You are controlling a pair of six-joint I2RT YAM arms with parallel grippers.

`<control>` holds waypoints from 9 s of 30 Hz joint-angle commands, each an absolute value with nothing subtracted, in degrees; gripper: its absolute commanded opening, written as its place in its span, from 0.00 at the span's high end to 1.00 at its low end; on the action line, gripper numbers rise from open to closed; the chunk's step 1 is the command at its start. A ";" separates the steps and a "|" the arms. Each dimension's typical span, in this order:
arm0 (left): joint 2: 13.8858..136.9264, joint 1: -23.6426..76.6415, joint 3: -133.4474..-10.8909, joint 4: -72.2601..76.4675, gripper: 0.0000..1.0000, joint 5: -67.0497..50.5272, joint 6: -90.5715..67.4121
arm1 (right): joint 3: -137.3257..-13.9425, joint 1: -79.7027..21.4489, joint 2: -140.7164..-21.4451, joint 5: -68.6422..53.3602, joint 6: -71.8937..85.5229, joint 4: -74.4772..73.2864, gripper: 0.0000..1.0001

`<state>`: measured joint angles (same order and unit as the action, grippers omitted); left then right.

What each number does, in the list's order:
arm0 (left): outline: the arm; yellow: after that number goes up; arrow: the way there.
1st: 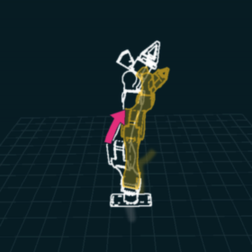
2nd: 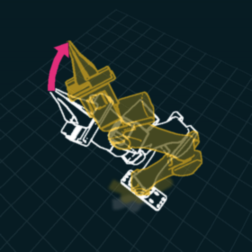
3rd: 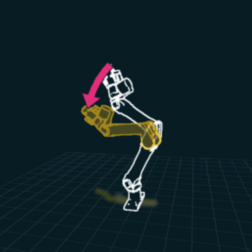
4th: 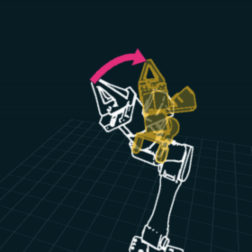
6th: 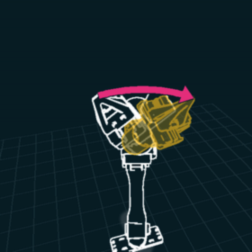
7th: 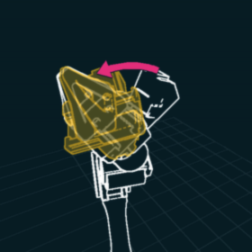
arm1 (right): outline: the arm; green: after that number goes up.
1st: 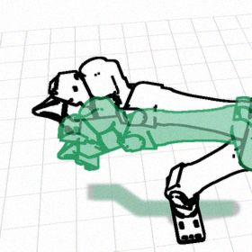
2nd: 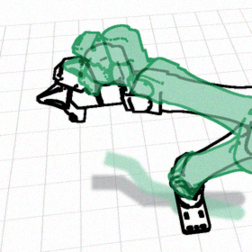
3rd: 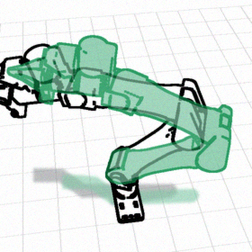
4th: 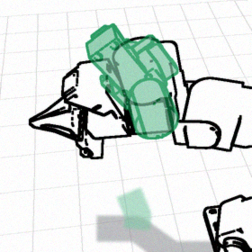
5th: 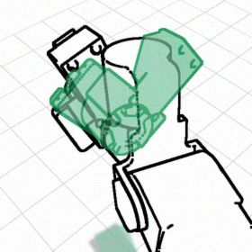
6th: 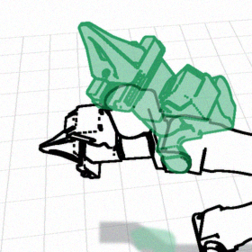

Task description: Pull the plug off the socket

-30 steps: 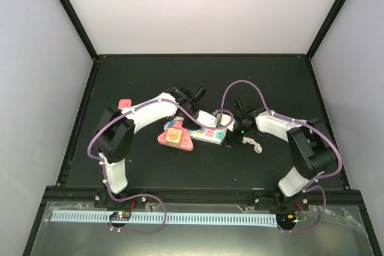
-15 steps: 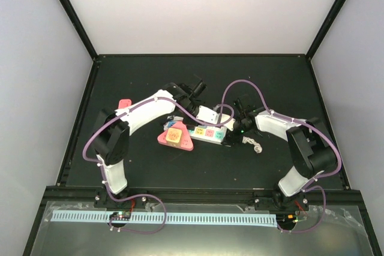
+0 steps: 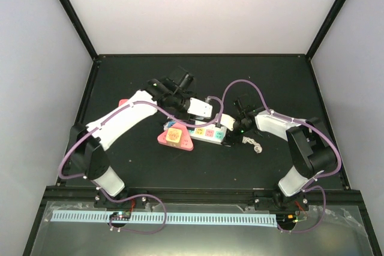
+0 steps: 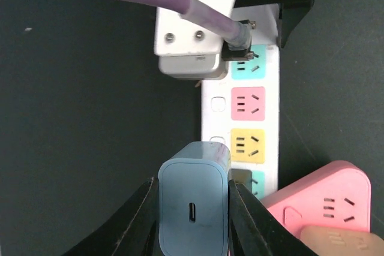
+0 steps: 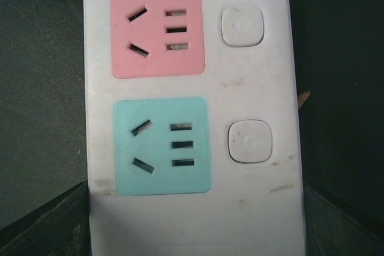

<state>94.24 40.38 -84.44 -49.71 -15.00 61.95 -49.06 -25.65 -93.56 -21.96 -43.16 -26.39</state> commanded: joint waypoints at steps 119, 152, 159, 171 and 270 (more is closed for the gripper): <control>69.82 20.55 -59.13 -40.38 0.25 -23.51 61.70 | -53.86 -32.16 -91.39 -23.85 -36.39 -22.94 0.06; 87.38 42.19 -62.86 -33.53 0.43 -2.84 61.70 | -66.76 -32.44 -103.77 -24.52 -28.34 -32.61 0.55; 89.71 42.21 -64.90 -33.95 0.44 -2.32 61.74 | -68.91 -32.34 -107.10 -23.12 -28.09 -34.11 0.59; 94.00 42.19 -69.70 -37.59 0.50 -2.86 62.52 | -70.66 -31.90 -109.28 -22.92 -28.21 -36.06 0.63; 98.62 39.66 -88.48 -58.37 0.92 -3.89 65.86 | -74.43 -31.83 -117.69 -18.98 -28.08 -41.49 0.72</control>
